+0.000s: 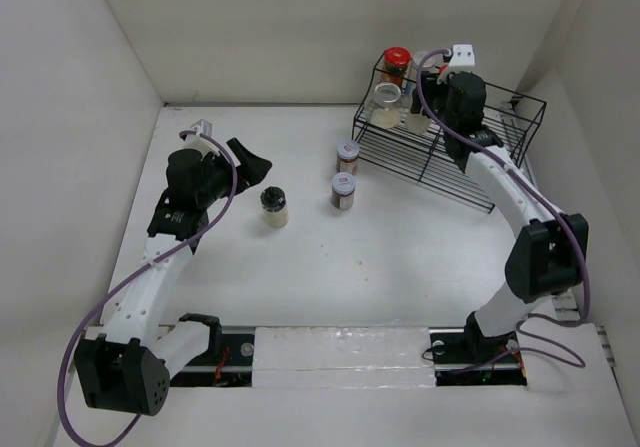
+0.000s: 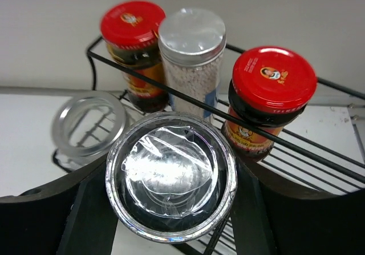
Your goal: Organize the condiment bottles
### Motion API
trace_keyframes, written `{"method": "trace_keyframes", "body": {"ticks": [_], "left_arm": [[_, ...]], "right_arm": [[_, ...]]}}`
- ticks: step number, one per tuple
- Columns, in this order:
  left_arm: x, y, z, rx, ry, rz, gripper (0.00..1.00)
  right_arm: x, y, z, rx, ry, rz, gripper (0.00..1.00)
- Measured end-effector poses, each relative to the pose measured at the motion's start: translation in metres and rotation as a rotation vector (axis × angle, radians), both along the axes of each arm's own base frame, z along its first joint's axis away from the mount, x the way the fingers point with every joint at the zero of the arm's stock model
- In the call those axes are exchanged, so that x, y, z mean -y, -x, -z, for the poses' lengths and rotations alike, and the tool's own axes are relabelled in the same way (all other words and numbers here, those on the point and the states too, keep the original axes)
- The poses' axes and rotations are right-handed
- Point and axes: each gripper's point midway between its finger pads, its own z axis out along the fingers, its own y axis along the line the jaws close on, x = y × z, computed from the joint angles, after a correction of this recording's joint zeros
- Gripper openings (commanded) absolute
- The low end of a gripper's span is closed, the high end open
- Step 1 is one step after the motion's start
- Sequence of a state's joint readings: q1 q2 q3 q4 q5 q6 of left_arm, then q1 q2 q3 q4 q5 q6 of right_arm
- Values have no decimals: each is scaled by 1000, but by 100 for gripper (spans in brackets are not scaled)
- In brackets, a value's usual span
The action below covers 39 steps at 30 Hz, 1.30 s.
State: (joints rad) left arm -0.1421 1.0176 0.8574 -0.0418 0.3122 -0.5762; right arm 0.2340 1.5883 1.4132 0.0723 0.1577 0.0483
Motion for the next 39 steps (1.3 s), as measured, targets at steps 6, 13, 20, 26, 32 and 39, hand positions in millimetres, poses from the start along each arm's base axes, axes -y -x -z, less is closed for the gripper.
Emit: {"method": "trace_keyframes", "body": {"ticks": [6, 13, 20, 26, 32, 39], "left_arm": [[0, 0, 0, -1, -1, 0, 84], [0, -1, 2, -4, -2, 0, 84], [0, -2, 5, -15, -3, 1, 84], [1, -2, 5, -14, -2, 3, 84], [1, -2, 5, -15, -1, 6, 84], [2, -1, 4, -13, 2, 14, 84]], "right_arm": [[6, -28, 52, -109, 28, -4, 54], [6, -33, 57, -116, 36, 3, 78], [8, -33, 47, -85, 35, 12, 98], [7, 4, -5, 18, 23, 15, 89], [-62, 77, -26, 129, -55, -176, 43], [-152, 101, 106, -146, -17, -430, 92]]}}
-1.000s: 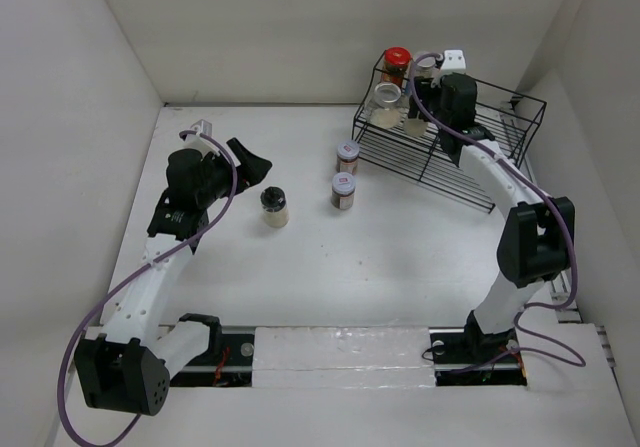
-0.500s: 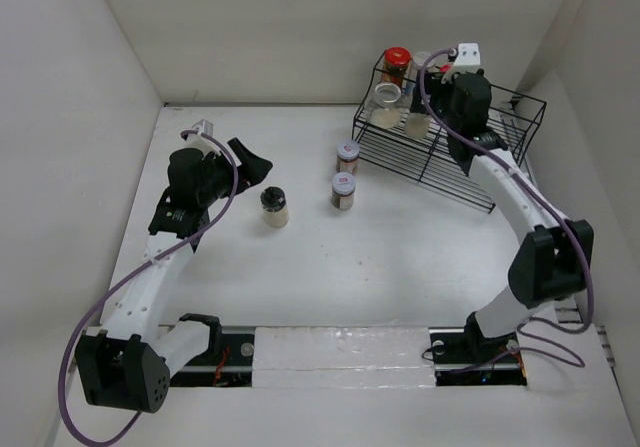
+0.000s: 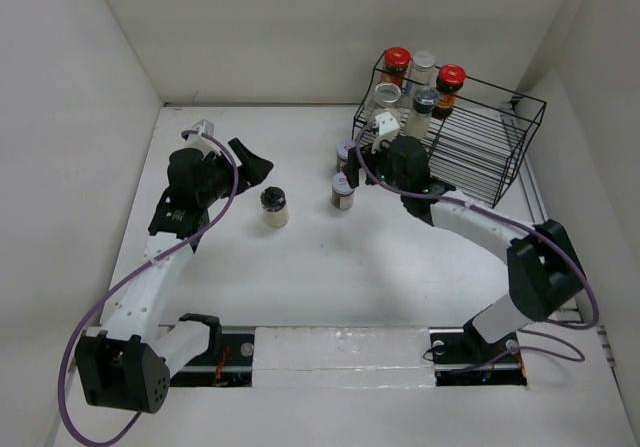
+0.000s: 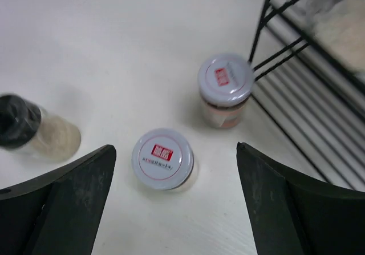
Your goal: Organize the condiment bottles
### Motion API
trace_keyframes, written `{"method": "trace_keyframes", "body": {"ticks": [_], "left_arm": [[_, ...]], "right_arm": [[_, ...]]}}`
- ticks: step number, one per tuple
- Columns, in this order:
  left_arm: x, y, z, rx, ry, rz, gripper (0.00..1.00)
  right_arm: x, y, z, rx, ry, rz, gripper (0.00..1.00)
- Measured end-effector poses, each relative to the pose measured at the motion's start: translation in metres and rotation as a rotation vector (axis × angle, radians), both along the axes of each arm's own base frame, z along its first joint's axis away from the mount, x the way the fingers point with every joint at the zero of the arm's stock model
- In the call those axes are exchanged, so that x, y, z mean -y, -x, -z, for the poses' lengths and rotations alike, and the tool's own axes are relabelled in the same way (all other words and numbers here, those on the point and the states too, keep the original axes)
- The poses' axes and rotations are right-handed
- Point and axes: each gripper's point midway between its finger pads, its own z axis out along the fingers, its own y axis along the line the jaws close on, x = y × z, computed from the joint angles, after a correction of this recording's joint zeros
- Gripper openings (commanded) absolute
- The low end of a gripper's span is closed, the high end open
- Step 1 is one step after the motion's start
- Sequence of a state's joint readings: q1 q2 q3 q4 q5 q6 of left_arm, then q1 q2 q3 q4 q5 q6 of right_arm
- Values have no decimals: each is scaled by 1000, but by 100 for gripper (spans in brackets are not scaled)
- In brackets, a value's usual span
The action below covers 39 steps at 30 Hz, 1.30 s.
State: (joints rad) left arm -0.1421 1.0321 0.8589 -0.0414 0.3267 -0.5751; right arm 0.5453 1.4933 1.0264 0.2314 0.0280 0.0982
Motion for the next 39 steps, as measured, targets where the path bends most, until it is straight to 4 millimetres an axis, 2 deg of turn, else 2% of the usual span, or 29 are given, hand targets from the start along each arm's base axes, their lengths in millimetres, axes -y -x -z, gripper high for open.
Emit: {"method": "trace_keyframes", "body": {"ticks": [3, 5, 7, 12, 15, 17, 20, 23, 27, 32, 39], "left_arm": [[0, 1, -1, 4, 0, 0, 84], [-2, 1, -4, 11, -3, -11, 84], [-6, 0, -7, 14, -10, -33, 84], [-22, 7, -26, 74, -28, -117, 84], [-28, 12, -43, 129, -27, -151, 84], [-30, 14, -48, 146, -26, -162, 84], [-31, 13, -47, 143, -28, -165, 84], [-30, 12, -45, 135, -29, -162, 84], [-30, 12, -45, 134, -28, -159, 84], [-29, 12, -45, 134, -27, -153, 84], [-28, 12, -44, 131, -27, -151, 84]], "right_arm": [[-24, 7, 47, -101, 51, -96, 92], [-43, 15, 62, -128, 81, -172, 92], [-72, 28, 66, -122, 105, -278, 94], [-150, 70, 51, -29, 130, -552, 96], [-186, 85, 53, 6, 137, -667, 100], [-203, 88, 62, 13, 156, -710, 100], [-217, 87, 81, 7, 193, -738, 100], [-229, 77, 81, 28, 206, -724, 100], [-233, 64, 81, 39, 219, -677, 100], [-232, 52, 83, 48, 230, -617, 100], [-217, 46, 83, 64, 243, -533, 100]]}}
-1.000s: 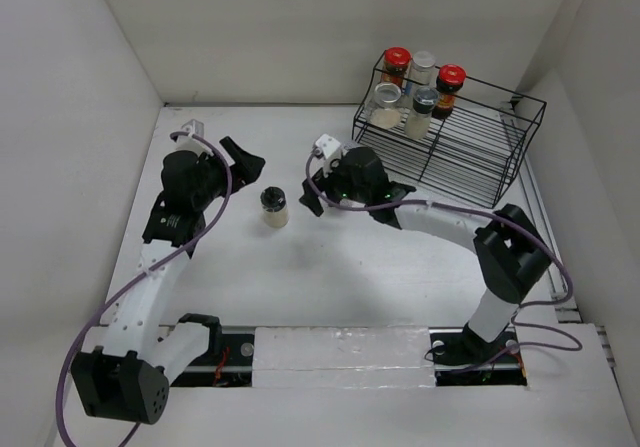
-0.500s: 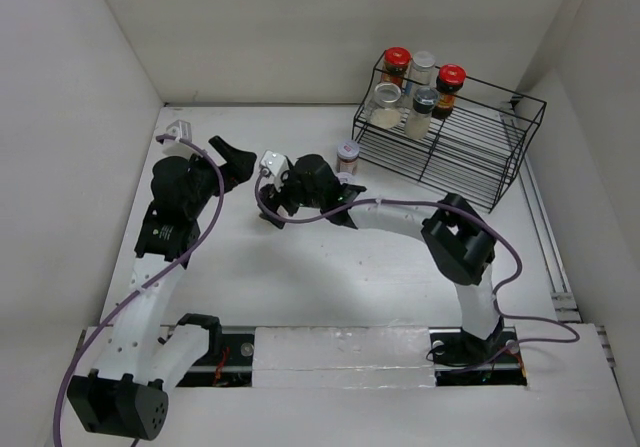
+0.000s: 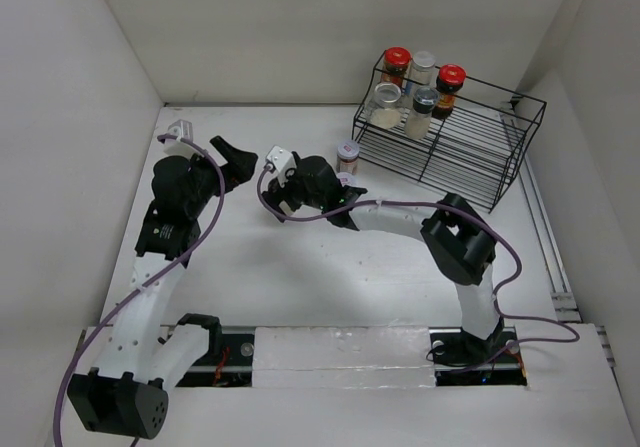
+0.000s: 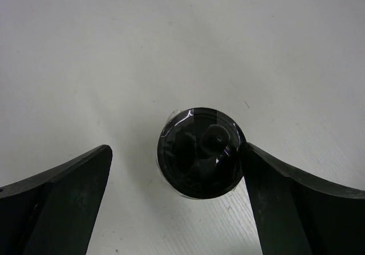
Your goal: Organize the condiment bottles
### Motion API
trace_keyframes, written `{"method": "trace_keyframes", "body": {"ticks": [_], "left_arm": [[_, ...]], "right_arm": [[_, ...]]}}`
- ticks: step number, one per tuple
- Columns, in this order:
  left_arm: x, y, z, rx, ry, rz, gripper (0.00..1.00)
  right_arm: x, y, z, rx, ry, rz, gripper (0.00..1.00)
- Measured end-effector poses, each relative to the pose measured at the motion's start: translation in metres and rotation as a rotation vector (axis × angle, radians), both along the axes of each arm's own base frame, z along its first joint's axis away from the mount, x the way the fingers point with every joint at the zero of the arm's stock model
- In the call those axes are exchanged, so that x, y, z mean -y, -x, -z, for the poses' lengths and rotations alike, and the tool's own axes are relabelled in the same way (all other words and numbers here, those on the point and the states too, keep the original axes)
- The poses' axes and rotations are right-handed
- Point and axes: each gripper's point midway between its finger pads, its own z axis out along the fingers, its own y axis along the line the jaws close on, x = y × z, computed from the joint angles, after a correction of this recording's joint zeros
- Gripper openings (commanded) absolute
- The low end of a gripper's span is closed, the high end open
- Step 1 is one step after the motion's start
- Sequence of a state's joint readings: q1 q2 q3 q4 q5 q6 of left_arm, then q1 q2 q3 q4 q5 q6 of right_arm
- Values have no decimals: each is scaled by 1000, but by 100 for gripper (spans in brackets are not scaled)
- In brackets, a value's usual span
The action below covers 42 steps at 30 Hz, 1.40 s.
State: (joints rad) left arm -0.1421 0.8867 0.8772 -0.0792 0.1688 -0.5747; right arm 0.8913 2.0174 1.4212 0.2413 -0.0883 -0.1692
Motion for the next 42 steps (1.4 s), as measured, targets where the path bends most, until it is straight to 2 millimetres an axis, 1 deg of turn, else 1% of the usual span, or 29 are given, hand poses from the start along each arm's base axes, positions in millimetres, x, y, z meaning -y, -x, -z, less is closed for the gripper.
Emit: {"method": "trace_keyframes", "body": {"ticks": [9, 10, 13, 16, 20, 24, 29, 35, 36, 38, 39, 40, 41, 42], "left_arm": [[2, 0, 1, -3, 2, 11, 84], [2, 0, 1, -3, 2, 12, 83], [2, 0, 1, -3, 2, 13, 83], [2, 0, 1, -4, 2, 14, 83], [3, -1, 3, -11, 1, 14, 83], [3, -2, 4, -14, 1, 14, 83], [3, -2, 4, -14, 1, 14, 83], [3, -2, 4, -14, 1, 14, 83], [3, -2, 4, -14, 1, 14, 83], [3, -2, 4, -14, 1, 14, 83], [3, -2, 4, -14, 1, 14, 83], [3, -2, 4, -14, 1, 13, 83], [3, -2, 4, -14, 1, 13, 83], [3, -2, 4, -14, 1, 13, 83]], "right_arm": [[7, -9, 0, 8, 4, 68, 100], [8, -10, 0, 11, 4, 76, 100], [13, -9, 0, 16, 5, 90, 100], [18, -9, -2, 21, 8, 105, 100], [22, -9, -10, 32, -1, 116, 100], [23, -12, -12, 34, -6, 120, 100], [16, -20, -11, 29, -15, 106, 100], [10, -35, -1, 15, -14, 113, 100], [10, -37, 2, 10, -14, 116, 97], [10, -39, 9, -1, -7, 120, 84], [11, -39, 14, -10, 1, 121, 77], [11, -39, 16, -17, 1, 123, 67], [11, -38, 17, -24, -3, 119, 59], [11, -38, 18, -27, -8, 119, 52]]}}
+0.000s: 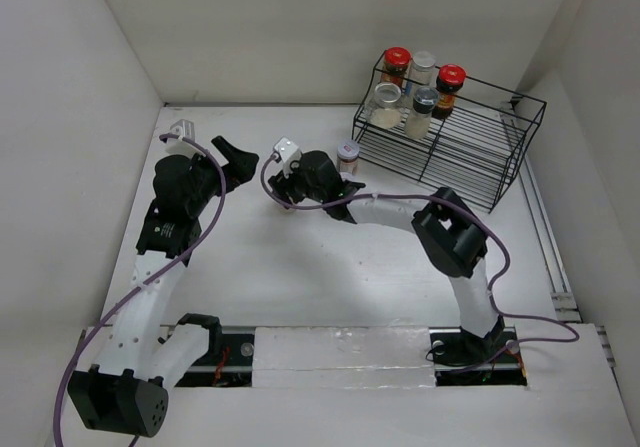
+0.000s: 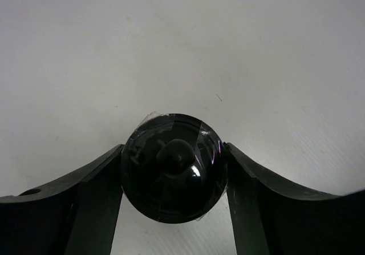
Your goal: Organize the condiment bottles
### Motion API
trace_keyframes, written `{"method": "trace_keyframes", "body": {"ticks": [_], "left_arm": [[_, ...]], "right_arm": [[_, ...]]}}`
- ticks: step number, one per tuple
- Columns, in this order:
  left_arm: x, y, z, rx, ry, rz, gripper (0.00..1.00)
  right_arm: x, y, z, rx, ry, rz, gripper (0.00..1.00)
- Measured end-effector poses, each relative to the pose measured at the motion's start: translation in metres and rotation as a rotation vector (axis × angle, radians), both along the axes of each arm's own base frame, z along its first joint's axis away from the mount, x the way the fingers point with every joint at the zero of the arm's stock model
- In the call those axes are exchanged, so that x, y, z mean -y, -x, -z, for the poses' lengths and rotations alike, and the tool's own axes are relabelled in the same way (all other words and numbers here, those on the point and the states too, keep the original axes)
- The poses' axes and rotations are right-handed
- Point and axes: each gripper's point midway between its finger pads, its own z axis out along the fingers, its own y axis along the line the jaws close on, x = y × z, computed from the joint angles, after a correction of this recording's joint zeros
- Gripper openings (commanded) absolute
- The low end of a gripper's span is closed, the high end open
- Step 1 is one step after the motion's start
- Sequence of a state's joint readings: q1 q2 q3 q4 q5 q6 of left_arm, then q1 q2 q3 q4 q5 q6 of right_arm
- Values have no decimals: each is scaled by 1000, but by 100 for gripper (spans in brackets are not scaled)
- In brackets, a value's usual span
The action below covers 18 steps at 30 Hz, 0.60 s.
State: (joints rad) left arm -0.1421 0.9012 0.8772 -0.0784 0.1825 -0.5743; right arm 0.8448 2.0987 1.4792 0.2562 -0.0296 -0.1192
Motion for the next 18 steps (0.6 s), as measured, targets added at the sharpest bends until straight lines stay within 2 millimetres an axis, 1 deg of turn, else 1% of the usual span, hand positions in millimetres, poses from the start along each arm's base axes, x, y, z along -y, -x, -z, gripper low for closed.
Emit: {"method": "trace_keyframes", "body": {"ticks": [1, 3, 5, 7, 8, 9, 10, 12, 13, 14, 15, 17, 18], "left_arm": [[0, 0, 0, 0, 0, -2, 83], [-2, -1, 0, 0, -3, -10, 83], [-4, -1, 0, 0, -6, -25, 83], [-6, -2, 0, 1, -9, -36, 83], [-7, -2, 0, 1, -9, -40, 83], [-7, -2, 0, 1, -10, -44, 83], [-8, -3, 0, 1, -10, -46, 83], [-9, -3, 0, 1, -11, -53, 83], [-10, -3, 1, -1, -11, -60, 83], [-11, -4, 2, -5, -12, -69, 82], [-14, -4, 3, -11, -12, -87, 82], [-20, -4, 7, -31, -11, -128, 81], [-24, -4, 10, -43, -10, -151, 81]], "right_arm": [[0, 1, 0, -6, -4, 1, 49], [5, 5, -1, -10, -6, 1, 49], [17, 17, -3, -19, -5, 0, 49], [35, 30, -15, -18, -12, 7, 49], [46, 37, -27, -8, -25, 16, 49], [57, 41, -45, 13, -46, 30, 49], [67, 44, -68, 41, -77, 45, 49], [90, 41, -127, 127, -160, 95, 49], [105, 36, -158, 180, -207, 131, 49], [124, 30, -190, 234, -249, 174, 49], [145, 21, -214, 279, -276, 230, 49], [202, -1, -259, 368, -315, 387, 49], [234, -12, -275, 402, -321, 477, 49]]}}
